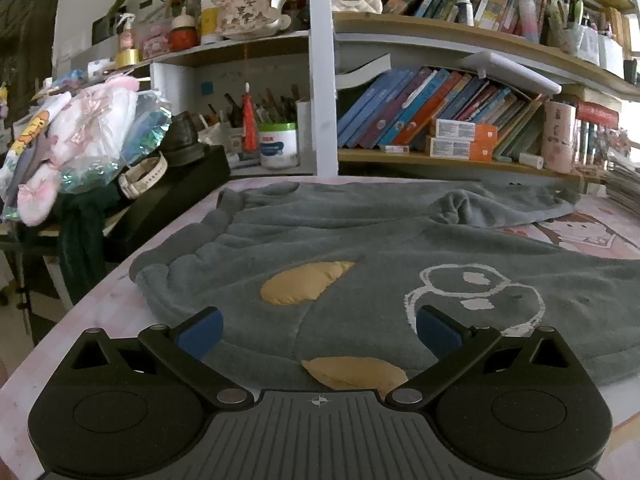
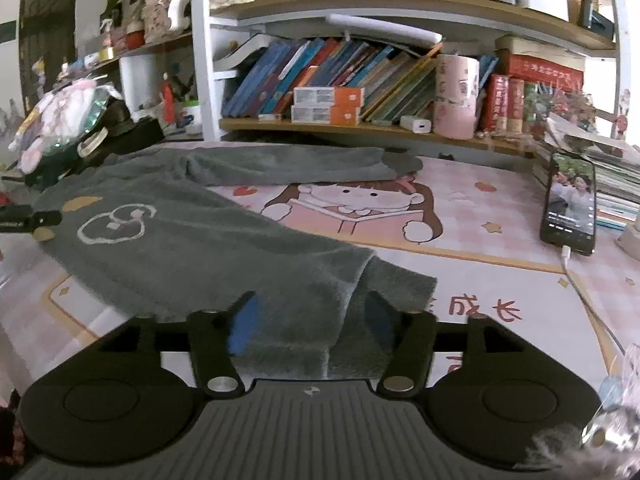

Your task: Fold clothes

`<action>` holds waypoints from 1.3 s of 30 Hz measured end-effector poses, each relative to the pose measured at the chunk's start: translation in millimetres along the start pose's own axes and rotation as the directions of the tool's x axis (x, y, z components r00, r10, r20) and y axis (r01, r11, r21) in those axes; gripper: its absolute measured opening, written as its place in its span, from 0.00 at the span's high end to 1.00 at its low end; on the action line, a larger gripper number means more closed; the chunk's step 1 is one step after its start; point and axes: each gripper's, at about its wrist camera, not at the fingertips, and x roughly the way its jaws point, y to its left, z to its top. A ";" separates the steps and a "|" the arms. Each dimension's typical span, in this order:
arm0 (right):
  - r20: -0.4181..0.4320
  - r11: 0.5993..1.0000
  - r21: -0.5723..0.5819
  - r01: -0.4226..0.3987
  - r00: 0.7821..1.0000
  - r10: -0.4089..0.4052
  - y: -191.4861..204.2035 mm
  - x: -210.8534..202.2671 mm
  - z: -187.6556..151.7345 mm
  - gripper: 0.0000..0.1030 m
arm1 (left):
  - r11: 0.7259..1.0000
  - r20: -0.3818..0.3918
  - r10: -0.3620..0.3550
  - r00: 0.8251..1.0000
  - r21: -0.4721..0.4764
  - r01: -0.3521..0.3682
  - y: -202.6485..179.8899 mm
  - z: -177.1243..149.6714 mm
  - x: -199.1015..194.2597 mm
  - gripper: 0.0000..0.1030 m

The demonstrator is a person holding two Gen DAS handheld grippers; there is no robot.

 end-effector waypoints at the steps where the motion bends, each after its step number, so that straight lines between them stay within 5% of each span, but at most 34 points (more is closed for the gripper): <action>1: 0.001 1.000 0.002 0.002 1.000 -0.002 -0.3 -0.1 0.1 0.33 | 1.000 -0.001 -0.005 1.000 0.000 0.005 -0.6 -0.1 -0.3 0.00; 13: -0.006 1.000 -0.011 -0.010 1.000 0.010 2.3 0.9 0.0 0.10 | 0.999 0.020 -0.035 0.999 0.042 0.034 -13.2 3.6 -8.0 0.00; 23: -0.026 0.999 -0.034 -0.038 0.999 0.037 4.9 10.1 3.2 0.08 | 0.999 0.012 -0.031 0.999 0.027 0.031 -5.4 10.7 -15.4 0.00; 29: -0.040 0.998 -0.056 -0.043 0.998 0.041 4.1 17.9 7.5 0.07 | 0.990 -0.022 0.053 0.998 0.134 -0.049 -13.6 13.0 -10.0 0.00; 39: -0.068 0.995 -0.081 -0.062 0.996 0.057 5.3 33.7 11.8 0.06 | 0.987 -0.006 0.014 1.000 0.161 -0.013 -24.2 15.3 -7.5 0.00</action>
